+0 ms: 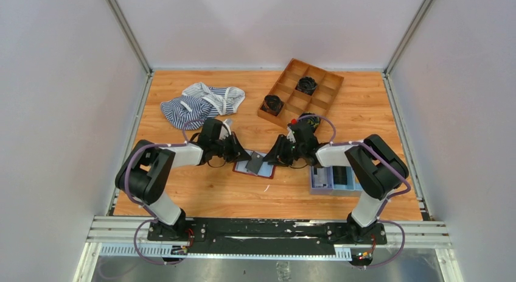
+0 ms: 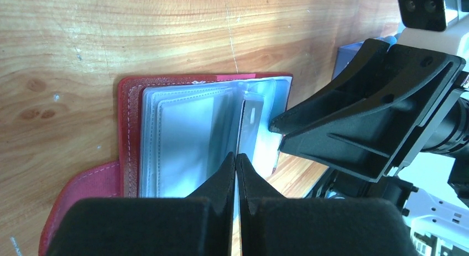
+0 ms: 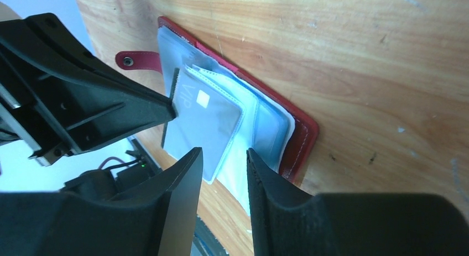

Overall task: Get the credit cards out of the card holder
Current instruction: Remove the credit card from the card holder.

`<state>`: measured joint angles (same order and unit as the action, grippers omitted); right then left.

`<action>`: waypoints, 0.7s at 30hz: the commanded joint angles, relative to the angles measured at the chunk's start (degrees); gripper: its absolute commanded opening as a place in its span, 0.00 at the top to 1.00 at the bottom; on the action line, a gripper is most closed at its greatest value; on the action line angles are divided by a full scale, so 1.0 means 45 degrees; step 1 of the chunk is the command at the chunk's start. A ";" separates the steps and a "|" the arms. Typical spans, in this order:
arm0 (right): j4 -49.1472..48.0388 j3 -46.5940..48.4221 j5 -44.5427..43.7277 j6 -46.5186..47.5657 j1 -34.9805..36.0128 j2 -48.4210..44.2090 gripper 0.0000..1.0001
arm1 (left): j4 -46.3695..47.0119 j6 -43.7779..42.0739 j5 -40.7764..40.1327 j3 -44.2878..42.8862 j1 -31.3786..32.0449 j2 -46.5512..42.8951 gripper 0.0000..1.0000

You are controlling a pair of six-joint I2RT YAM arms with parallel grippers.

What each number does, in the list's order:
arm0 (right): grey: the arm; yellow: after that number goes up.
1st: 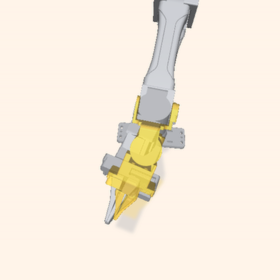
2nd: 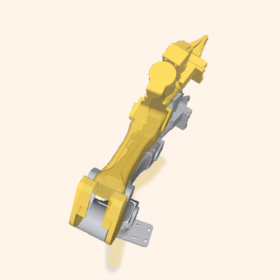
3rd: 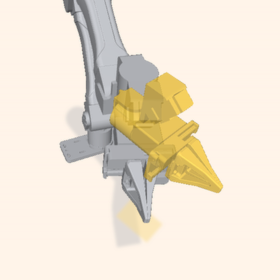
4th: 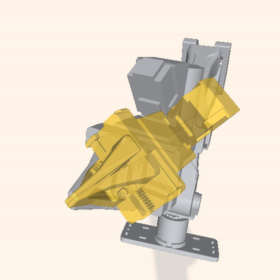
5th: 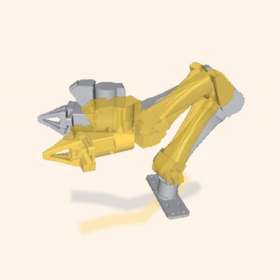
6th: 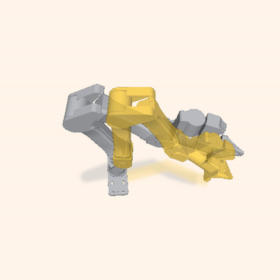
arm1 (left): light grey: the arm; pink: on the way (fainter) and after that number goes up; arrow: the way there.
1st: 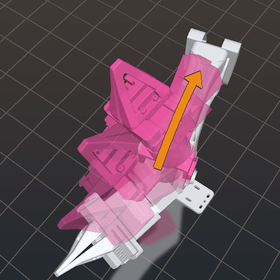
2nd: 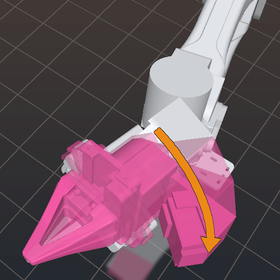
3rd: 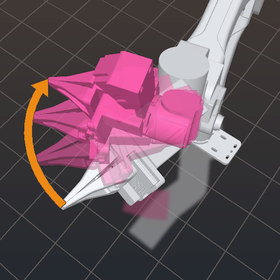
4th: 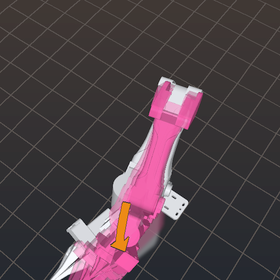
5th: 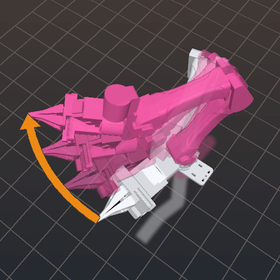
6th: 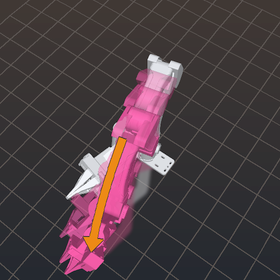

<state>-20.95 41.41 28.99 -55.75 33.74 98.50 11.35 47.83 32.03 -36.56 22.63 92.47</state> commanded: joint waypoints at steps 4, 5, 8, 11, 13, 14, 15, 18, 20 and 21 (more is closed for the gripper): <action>-0.1582 -0.0883 0.0777 -0.1127 0.0145 -0.0295 0.60 | 0.0754 0.0492 0.0225 0.0338 -0.0079 0.0215 1.00; -0.1678 -0.0913 0.0800 -0.1127 0.0153 -0.0351 0.60 | 0.0775 0.0529 0.0226 0.0361 -0.0082 0.0209 1.00; -0.1737 -0.0945 0.0817 -0.1138 0.0204 -0.0342 0.60 | 0.0853 0.0614 0.0264 0.0376 -0.0080 0.0274 1.00; -0.2129 -0.1071 0.0907 -0.1379 0.0294 -0.0117 0.60 | 0.0923 0.0677 0.0248 0.0398 -0.0069 0.0299 1.00; -0.2485 -0.1188 0.0997 -0.1633 0.0325 0.0021 0.60 | 0.0914 0.0696 0.0226 0.0418 -0.0069 0.0281 1.00; -0.2632 -0.1208 0.1057 -0.1694 0.0330 0.0084 0.60 | 0.0914 0.0698 0.0209 0.0444 -0.0069 0.0269 1.00; -0.2752 -0.1240 0.1089 -0.1767 0.0334 0.0140 0.60 | 0.0919 0.0698 0.0189 0.0457 -0.0078 0.0272 1.00; -0.2678 -0.1272 0.1044 -0.1883 0.0350 0.0186 0.60 | 0.0924 0.0708 0.0170 0.0505 -0.0069 0.0243 1.00; -0.2489 -0.1317 0.0910 -0.1870 0.0350 0.0218 0.60 | 0.0914 0.0718 0.0148 0.0530 -0.0069 0.0242 1.00; -0.2431 -0.1373 0.0846 -0.1899 0.0337 0.0235 0.60 | 0.0914 0.0733 0.0148 0.0539 -0.0074 0.0247 1.00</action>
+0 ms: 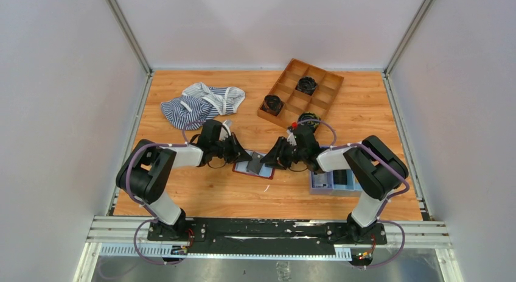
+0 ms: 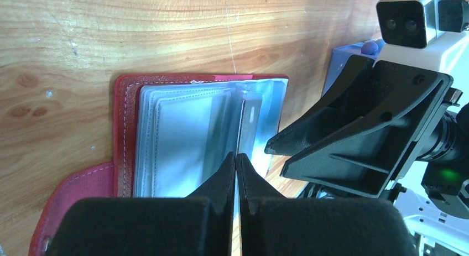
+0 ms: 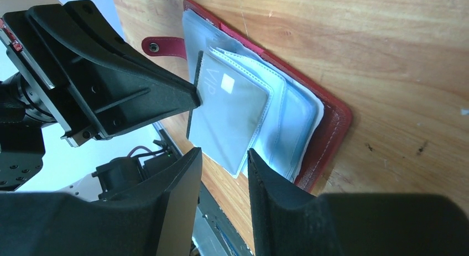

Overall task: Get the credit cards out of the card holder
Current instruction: Remove the credit card from the card holder.

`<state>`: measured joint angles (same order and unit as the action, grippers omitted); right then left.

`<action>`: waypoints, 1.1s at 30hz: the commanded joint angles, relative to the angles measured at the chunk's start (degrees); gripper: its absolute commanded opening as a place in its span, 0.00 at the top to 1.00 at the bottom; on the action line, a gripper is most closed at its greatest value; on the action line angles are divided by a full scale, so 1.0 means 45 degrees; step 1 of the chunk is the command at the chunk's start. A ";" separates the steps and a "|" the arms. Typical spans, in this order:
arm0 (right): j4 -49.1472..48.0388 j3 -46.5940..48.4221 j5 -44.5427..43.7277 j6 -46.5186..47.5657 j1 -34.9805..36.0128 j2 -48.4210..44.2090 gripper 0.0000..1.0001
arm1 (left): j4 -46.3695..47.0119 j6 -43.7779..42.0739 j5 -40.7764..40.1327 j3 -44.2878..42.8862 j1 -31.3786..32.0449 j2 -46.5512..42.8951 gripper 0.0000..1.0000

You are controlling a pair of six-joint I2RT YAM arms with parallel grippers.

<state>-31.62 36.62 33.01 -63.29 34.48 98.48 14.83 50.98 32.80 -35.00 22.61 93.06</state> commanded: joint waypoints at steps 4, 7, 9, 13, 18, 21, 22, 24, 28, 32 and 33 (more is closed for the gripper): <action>-0.0070 -0.0502 -0.0207 -0.0362 0.0190 0.0550 0.60 | 0.0152 0.0050 -0.0042 0.0218 -0.0069 0.0083 1.00; -0.0085 -0.0579 -0.0328 -0.0404 0.0228 0.0800 0.60 | 0.0142 0.0058 -0.0061 0.0236 -0.0066 0.0083 1.00; -0.0125 -0.0579 -0.0377 -0.0419 0.0248 0.0974 0.60 | 0.0142 0.0058 -0.0052 0.0256 -0.0064 0.0112 1.00; -0.0659 -0.0477 -0.0150 -0.0640 0.0307 0.1430 0.60 | 0.0142 0.0058 -0.0004 0.0265 -0.0064 0.0159 1.00; -0.1333 -0.0607 -0.0203 -0.0953 0.0310 0.1600 0.68 | 0.0155 0.0001 0.0110 0.0312 -0.0065 0.0238 1.00; -0.1254 -0.0676 -0.0381 -0.0901 0.0309 0.1555 0.75 | 0.0142 -0.0057 0.0170 0.0313 -0.0071 0.0238 1.00; -0.1026 -0.0662 -0.0430 -0.0842 0.0295 0.1554 0.78 | 0.0142 -0.0059 0.0209 0.0300 -0.0070 0.0246 0.97; -0.0812 -0.0600 -0.0509 -0.0773 0.0278 0.1615 0.87 | 0.0142 -0.0043 0.0327 0.0237 -0.0077 0.0339 0.90; -0.0806 -0.0570 -0.0462 -0.0842 0.0274 0.1914 1.00 | 0.0142 -0.0039 0.0454 0.0118 -0.0070 0.0472 0.83; -0.0845 -0.0613 -0.0481 -0.0829 0.0278 0.2021 1.00 | 0.0157 -0.0006 0.0404 0.0082 -0.0083 0.0397 0.83; -0.0845 -0.0633 -0.0498 -0.0820 0.0274 0.2032 1.00 | 0.0166 0.0015 0.0363 0.0083 -0.0083 0.0381 0.83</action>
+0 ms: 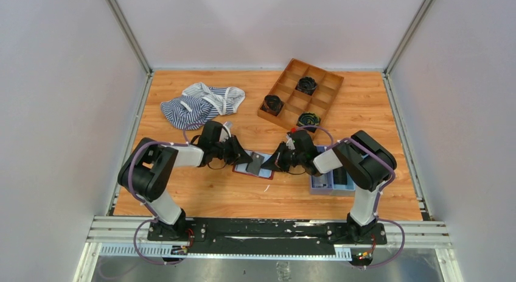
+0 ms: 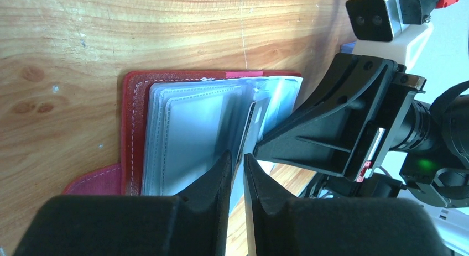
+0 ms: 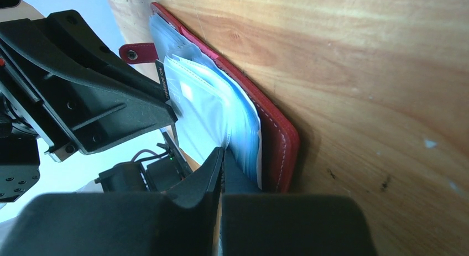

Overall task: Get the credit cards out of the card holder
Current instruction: Remove the credit card from the card holder.

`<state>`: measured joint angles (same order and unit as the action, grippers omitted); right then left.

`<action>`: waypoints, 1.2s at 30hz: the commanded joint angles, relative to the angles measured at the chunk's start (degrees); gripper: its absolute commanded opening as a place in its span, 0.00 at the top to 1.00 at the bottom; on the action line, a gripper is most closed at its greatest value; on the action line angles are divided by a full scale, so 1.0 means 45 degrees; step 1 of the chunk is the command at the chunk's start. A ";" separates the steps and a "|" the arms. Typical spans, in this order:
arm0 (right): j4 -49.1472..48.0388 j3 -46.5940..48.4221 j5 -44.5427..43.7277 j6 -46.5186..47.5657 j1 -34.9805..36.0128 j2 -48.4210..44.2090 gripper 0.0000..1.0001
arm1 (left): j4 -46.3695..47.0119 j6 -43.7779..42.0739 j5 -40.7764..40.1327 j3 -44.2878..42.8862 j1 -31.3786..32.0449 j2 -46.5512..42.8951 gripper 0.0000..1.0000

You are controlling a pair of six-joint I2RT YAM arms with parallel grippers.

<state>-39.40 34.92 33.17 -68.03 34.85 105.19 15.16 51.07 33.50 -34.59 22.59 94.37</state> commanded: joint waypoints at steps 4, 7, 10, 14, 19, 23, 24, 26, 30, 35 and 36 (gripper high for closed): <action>0.0891 -0.0326 -0.0627 0.0267 0.0186 0.0533 1.00 | 0.0108 0.0056 0.0144 -0.0027 -0.0078 0.0072 0.84; 0.1007 -0.0404 -0.0709 0.0267 0.0156 0.0535 1.00 | 0.0118 0.0058 0.0135 -0.0031 -0.0115 0.0050 0.84; 0.1037 -0.0451 -0.0713 0.0273 0.0116 0.0582 1.00 | 0.0108 0.0077 0.0120 -0.0010 -0.0183 0.0030 0.83; 0.1057 -0.0464 -0.0691 0.0293 0.0099 0.0625 1.00 | 0.0145 0.0095 0.0134 0.0010 -0.0253 -0.0043 0.77; 0.1060 -0.0419 -0.0619 0.0293 0.0089 0.0719 1.00 | 0.0251 0.0175 0.0164 0.0049 -0.0351 -0.0101 0.78; 0.1060 -0.0427 -0.0613 0.0293 0.0089 0.0766 1.00 | 0.0421 0.0213 0.0317 0.0083 -0.0352 -0.0074 0.85; 0.1060 -0.0417 -0.0613 0.0293 0.0088 0.0767 1.00 | 0.0452 0.0246 0.0343 0.0088 -0.0352 -0.0055 0.88; 0.1049 -0.0415 -0.0594 0.0298 0.0097 0.0756 1.00 | 0.0543 0.0286 0.0411 0.0107 -0.0352 -0.0017 0.96; 0.1060 -0.0415 -0.0593 0.0291 0.0078 0.0764 1.00 | 0.0616 0.0221 0.0693 0.0042 -0.0352 0.0078 1.00; 0.1059 -0.0323 -0.0574 0.0293 0.0084 0.0793 1.00 | 0.0596 0.0030 0.1403 -0.0193 -0.0352 0.0587 0.90; 0.1064 -0.0319 -0.0574 0.0279 0.0077 0.0786 1.00 | 0.0596 0.0010 0.1436 -0.0186 -0.0354 0.0640 0.89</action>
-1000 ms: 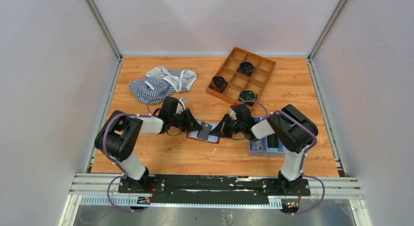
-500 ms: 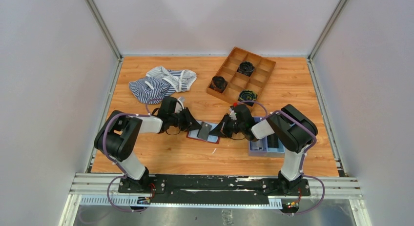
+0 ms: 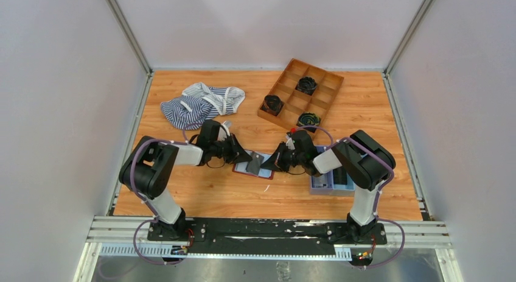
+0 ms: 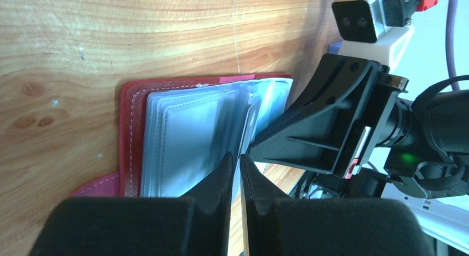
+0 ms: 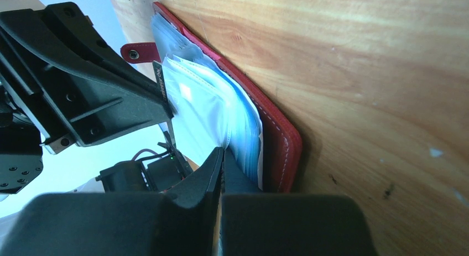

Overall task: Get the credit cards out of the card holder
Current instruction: Remove the credit card from the card holder.

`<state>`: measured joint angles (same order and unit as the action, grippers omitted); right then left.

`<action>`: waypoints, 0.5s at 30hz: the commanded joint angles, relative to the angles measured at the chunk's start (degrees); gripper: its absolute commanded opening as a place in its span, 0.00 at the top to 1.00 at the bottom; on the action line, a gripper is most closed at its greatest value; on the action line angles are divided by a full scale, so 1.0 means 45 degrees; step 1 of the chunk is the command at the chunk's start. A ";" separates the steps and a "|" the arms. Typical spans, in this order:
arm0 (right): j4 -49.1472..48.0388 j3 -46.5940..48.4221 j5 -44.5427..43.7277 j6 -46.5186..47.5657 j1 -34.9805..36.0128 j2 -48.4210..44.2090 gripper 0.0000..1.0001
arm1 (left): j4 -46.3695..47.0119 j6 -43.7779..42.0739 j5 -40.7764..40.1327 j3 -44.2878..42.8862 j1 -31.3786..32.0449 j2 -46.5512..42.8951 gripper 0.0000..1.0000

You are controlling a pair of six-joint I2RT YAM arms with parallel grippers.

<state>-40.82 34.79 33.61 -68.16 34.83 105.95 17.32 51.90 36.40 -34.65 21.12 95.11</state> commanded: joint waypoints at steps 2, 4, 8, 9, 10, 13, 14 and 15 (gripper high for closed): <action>0.1385 -0.0289 -0.0681 0.0298 0.0091 0.0631 1.00 | 0.0120 -0.0204 0.0792 -0.0151 -0.0026 0.0511 0.89; 0.1409 -0.0308 -0.0700 0.0302 0.0089 0.0599 1.00 | 0.0116 -0.0239 0.0814 -0.0175 -0.0026 0.0524 0.89; 0.1414 -0.0308 -0.0697 0.0303 0.0088 0.0625 1.00 | 0.0116 -0.0311 0.0910 -0.0209 -0.0026 0.0570 0.88; 0.1414 -0.0298 -0.0692 0.0301 0.0089 0.0631 1.00 | 0.0116 -0.0321 0.0929 -0.0209 -0.0026 0.0606 0.88; 0.1414 -0.0290 -0.0691 0.0303 0.0089 0.0617 1.00 | 0.0116 -0.0332 0.0933 -0.0192 -0.0026 0.0620 0.89; 0.1434 -0.0274 -0.0678 0.0265 0.0072 0.0634 1.00 | 0.0116 -0.0342 0.0922 -0.0142 -0.0026 0.0661 0.94; 0.1434 -0.0270 -0.0682 0.0254 0.0073 0.0618 1.00 | 0.0116 -0.0332 0.0901 -0.0133 -0.0026 0.0664 0.98; 0.1434 -0.0279 -0.0689 0.0246 0.0073 0.0625 1.00 | 0.0116 -0.0291 0.0854 -0.0117 -0.0026 0.0635 1.00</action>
<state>-40.84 34.81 33.63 -68.18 34.83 105.97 17.76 51.22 38.81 -34.70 21.08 97.06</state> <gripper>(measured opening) 0.006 0.048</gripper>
